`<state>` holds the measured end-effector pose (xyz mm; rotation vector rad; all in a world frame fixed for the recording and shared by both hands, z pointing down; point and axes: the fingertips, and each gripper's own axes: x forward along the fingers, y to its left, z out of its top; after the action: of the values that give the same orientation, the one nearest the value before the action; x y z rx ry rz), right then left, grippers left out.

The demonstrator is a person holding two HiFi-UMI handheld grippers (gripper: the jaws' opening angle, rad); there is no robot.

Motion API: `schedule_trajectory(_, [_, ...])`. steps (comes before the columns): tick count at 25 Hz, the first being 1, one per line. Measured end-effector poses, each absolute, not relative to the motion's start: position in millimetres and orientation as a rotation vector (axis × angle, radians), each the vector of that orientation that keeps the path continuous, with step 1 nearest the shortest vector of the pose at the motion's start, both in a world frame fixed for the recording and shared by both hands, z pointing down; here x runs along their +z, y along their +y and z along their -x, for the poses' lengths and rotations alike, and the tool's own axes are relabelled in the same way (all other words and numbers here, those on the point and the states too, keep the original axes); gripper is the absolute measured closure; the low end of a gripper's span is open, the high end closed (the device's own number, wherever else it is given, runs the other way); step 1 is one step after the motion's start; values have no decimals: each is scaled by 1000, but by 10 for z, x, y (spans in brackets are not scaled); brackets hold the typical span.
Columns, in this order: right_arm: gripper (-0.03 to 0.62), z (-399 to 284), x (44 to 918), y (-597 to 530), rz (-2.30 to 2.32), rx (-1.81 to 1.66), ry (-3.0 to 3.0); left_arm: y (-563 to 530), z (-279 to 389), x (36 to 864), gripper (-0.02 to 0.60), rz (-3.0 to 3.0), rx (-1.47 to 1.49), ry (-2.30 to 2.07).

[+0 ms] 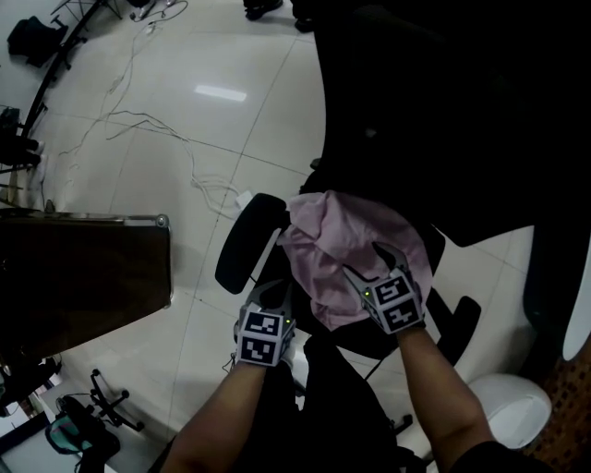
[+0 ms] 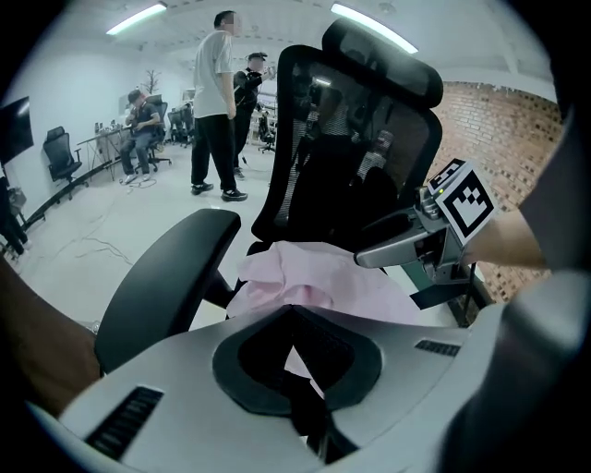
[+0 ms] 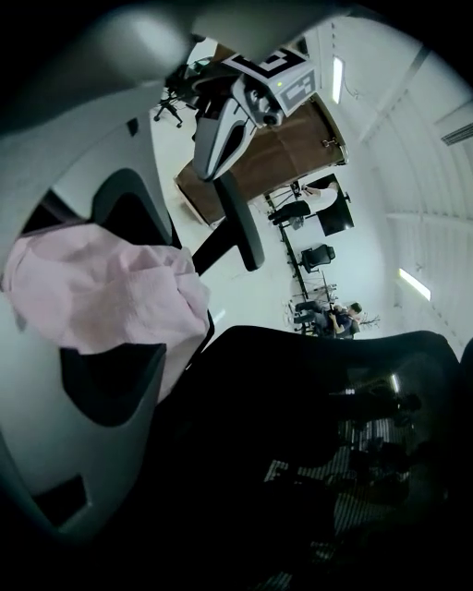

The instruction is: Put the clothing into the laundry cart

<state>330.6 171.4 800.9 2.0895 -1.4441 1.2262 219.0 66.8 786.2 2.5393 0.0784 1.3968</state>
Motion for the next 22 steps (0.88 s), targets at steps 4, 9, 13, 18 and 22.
schedule_trajectory(4, [229, -3362, 8260, 1620, -2040, 1192, -1430, 639, -2235, 8077, 581, -2527, 1400, 66])
schedule_trajectory(9, [206, -3465, 8570, 1520, -2001, 1209, -1402, 631, -2268, 8313, 581, -2504, 1405, 56])
schedule_trajectory(13, [206, -3488, 8844, 1451, -1971, 1228, -1388, 653, -2271, 8528, 581, -2483, 1401, 44])
schedule_trajectory(18, [206, -3464, 9143, 1357, -1909, 1240, -1379, 654, -2301, 8669, 581, -2489, 1415, 54])
schedule_trajectory(22, [191, -3442, 9416, 1331, -1844, 1246, -1364, 644, -2309, 8745, 581, -2479, 1420, 57])
